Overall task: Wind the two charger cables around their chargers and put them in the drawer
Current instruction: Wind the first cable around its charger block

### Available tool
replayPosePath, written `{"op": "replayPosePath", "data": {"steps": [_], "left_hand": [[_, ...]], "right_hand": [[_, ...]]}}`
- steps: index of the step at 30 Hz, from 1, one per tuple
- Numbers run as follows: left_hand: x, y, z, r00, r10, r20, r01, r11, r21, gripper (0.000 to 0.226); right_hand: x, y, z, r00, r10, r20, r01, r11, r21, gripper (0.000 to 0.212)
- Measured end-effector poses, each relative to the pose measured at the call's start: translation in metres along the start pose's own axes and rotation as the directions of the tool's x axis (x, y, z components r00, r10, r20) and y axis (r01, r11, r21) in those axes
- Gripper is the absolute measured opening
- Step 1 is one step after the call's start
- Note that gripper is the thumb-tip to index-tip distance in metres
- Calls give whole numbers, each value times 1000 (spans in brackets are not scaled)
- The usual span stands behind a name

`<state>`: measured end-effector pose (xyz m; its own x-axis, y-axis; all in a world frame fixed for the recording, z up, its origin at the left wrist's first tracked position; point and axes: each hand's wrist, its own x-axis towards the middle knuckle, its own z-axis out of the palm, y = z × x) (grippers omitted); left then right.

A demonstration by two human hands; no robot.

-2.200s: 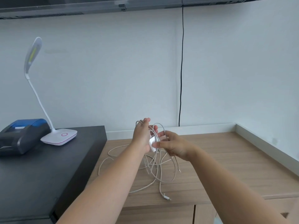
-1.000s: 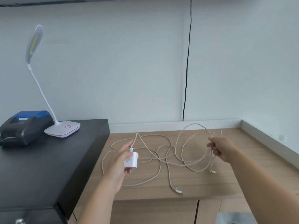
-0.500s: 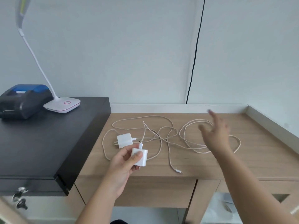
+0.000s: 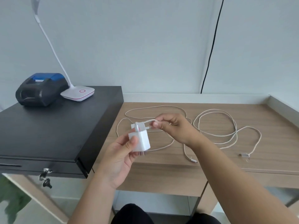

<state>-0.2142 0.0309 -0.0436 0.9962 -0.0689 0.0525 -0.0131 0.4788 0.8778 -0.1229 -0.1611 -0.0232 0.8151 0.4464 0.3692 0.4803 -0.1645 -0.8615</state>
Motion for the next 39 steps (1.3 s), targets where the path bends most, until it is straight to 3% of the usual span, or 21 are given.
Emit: {"op": "replayPosePath", "data": {"steps": [5,7,9,15,22,31,36,39], "left_hand": [[11,2,3,994,73,-86,-83,988,-128,76],[15,0,7,985,81,-150,-103,984,-143,64],[19,-3,10,969,95,-226,-126,984,-127,53],[26,-17,13,933,187,-308,-192,981,16,33],[25,-34,14,884,315,-346,-244,941,233,39],[21,-34,7,904,383,-192,-253,838,484,38],[15,-33,2,905,423,41,-312,595,741,46],[10,-33,3,919,369,140,-341,562,754,44]], "right_hand": [[-16,12,21,991,133,-7,-128,967,222,26],[-25,18,26,991,134,-15,-131,986,107,29],[-32,20,30,998,57,-35,-61,990,-123,28],[-42,7,33,997,-66,40,77,801,-594,28],[-50,-7,32,989,-89,117,145,718,-681,26],[-41,-21,4,989,-147,31,126,699,-704,34],[-23,-39,-14,970,-231,76,216,670,-711,28],[-11,-45,-21,967,-237,91,238,720,-652,23]]}}
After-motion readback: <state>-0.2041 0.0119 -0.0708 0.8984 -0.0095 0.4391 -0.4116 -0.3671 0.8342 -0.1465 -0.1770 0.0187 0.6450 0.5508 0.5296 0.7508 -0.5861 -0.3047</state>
